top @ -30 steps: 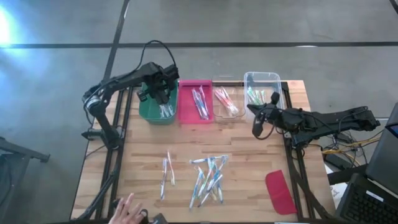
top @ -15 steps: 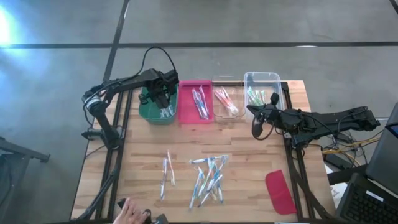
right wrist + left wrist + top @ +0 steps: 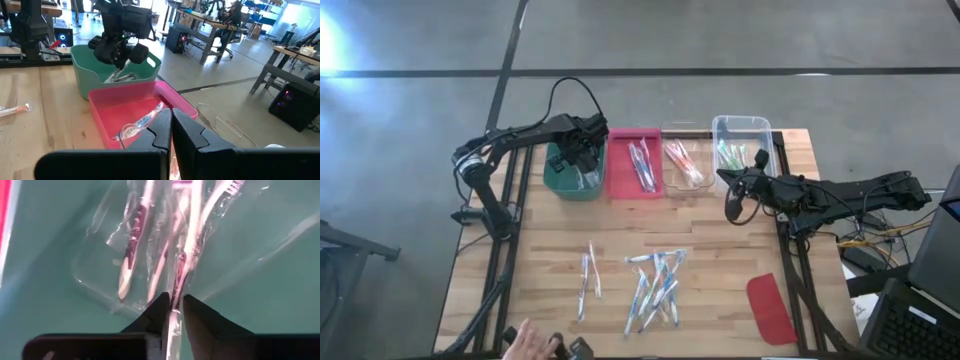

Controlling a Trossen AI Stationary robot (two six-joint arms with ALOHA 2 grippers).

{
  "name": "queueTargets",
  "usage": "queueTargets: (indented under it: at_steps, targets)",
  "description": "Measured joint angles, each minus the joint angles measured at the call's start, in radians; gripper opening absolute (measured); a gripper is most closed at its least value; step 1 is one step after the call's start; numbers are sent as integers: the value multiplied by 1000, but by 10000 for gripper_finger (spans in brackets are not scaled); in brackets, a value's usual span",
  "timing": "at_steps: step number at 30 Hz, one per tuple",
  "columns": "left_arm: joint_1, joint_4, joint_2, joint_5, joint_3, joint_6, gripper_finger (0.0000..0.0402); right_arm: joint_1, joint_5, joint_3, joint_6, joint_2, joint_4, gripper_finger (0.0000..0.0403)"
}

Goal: Pick & Place Toothbrushes
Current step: Put the violet toothbrush into the green bin, then put the green toothbrush into the white bin

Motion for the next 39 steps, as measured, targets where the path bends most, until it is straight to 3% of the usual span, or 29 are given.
queueTargets:
  at_steps: [7,14,26,39]
  targets:
    - [-1,3,0,0,0,-15,106,0,0,-1,0,0,0,8]
    - [-31,-13,-54,-7,14,-78,108,0,0,-1,0,0,0,8]
    - [-168,-6,-234,37,55,-349,106,0,1,-1,-4,0,8,8]
    - [-382,1,-424,85,54,-824,106,0,1,-1,-11,0,12,8]
